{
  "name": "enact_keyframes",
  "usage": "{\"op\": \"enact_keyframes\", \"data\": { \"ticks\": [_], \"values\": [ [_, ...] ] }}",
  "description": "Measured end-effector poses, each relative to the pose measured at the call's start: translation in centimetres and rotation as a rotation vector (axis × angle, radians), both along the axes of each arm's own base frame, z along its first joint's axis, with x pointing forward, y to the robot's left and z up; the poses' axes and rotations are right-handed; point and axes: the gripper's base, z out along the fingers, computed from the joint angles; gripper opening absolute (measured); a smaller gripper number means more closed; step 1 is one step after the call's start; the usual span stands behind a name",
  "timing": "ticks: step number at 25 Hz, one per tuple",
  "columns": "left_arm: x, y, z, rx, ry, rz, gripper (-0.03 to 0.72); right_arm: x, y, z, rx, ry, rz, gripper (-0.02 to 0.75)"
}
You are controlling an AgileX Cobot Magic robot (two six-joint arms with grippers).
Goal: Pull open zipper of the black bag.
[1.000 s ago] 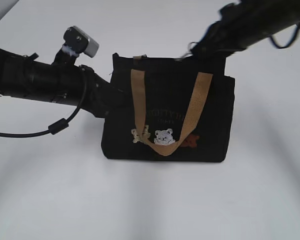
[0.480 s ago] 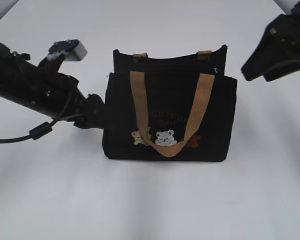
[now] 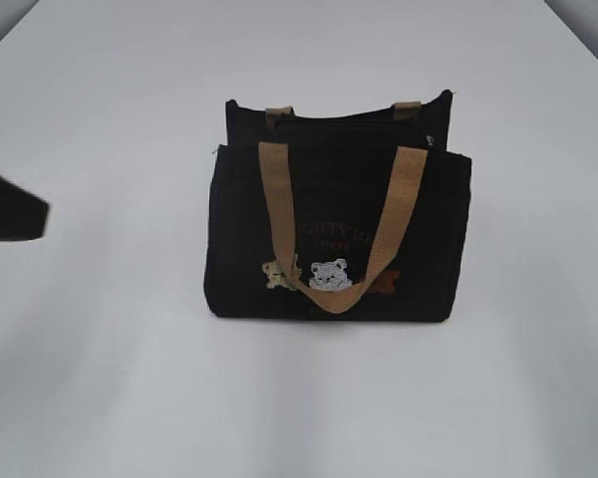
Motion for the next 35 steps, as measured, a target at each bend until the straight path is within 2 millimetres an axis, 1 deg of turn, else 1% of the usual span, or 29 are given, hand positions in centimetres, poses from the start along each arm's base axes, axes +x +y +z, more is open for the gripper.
{"op": "enact_keyframes", "data": {
  "ticks": [1,3,4,6,8,11,15,17,22,30,32,35],
  "values": [
    [-1.6,0.8,0.5,0.006,-0.029,0.016,0.447,-1.7,-0.2,0.0,-0.006,-0.051,-0.009,0.435],
    [-5.1,2.6,1.2,0.018,-0.082,0.052,0.446,-3.9,-0.5,-0.4,-0.024,-0.107,-0.027,0.435],
    [-6.8,3.4,1.3,0.035,-0.107,0.062,0.446,-5.0,-0.8,-0.7,-0.039,-0.133,-0.034,0.435],
    [-9.7,5.0,0.9,0.062,-0.161,0.086,0.446,-6.7,-1.0,-1.2,-0.057,-0.186,-0.044,0.435],
    [-12.1,6.3,0.2,0.085,-0.224,0.103,0.446,-8.2,-1.3,-1.9,-0.079,-0.245,-0.051,0.435],
    [-14.9,7.9,-1.1,0.108,-0.311,0.127,0.446,-9.6,-1.7,-2.5,-0.102,-0.324,-0.064,0.435],
    [-17.4,9.1,-1.5,0.074,-0.444,0.153,0.44,-10.7,-1.8,-2.8,-0.095,-0.451,-0.083,0.433],
    [-17.9,9.3,-1.5,0.062,-0.471,0.156,0.428,-11.2,-1.8,-2.8,-0.09,-0.495,-0.088,0.424],
    [-18.0,9.3,-1.6,0.069,-0.476,0.159,0.389,-12.5,-1.9,-2.8,-0.081,-0.595,-0.096,0.384],
    [-18.0,9.3,-1.6,0.072,-0.475,0.167,0.372,-12.6,-1.9,-2.8,-0.08,-0.597,-0.096,0.375],
    [-18.0,9.3,-1.6,0.083,-0.474,0.212,0.372,-12.6,-1.9,-2.8,-0.08,-0.597,-0.1,0.375],
    [-18.0,9.2,-1.6,0.119,-0.468,0.359,0.372,-12.5,-1.9,-2.8,-0.092,-0.595,-0.141,0.375]
  ]
}}
